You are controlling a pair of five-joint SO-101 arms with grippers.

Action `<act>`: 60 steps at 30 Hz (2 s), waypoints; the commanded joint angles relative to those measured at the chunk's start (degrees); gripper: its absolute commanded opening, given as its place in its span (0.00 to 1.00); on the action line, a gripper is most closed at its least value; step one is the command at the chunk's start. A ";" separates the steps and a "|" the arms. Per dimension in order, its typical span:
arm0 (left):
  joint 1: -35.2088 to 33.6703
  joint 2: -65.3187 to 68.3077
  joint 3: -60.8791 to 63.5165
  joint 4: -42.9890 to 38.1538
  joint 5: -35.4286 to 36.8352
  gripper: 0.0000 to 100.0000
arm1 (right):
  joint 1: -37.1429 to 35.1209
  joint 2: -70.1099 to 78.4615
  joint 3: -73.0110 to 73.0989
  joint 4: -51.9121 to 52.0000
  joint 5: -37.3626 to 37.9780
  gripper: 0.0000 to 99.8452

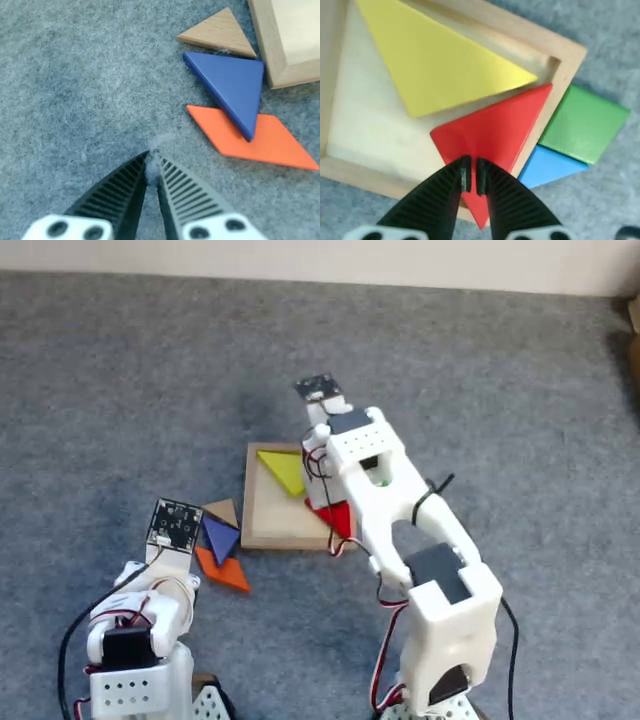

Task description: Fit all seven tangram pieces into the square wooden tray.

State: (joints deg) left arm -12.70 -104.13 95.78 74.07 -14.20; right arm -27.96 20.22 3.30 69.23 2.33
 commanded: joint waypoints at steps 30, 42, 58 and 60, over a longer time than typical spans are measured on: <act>-0.57 -0.31 -0.31 -0.97 -0.44 0.01 | 5.58 2.15 -25.45 13.41 0.88 0.04; -0.57 -0.31 -0.22 -0.97 -0.44 0.01 | 12.18 2.68 -25.45 12.09 -0.26 0.09; -0.57 -0.31 -0.22 -0.97 -0.44 0.01 | 11.65 2.95 -12.00 -1.01 -3.16 0.29; -0.57 -0.31 -0.22 -0.97 -0.44 0.01 | 11.12 4.62 -11.03 -1.63 -3.16 0.29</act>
State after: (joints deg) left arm -12.70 -104.13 95.78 74.07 -14.29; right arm -16.53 24.44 -7.96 69.58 -0.92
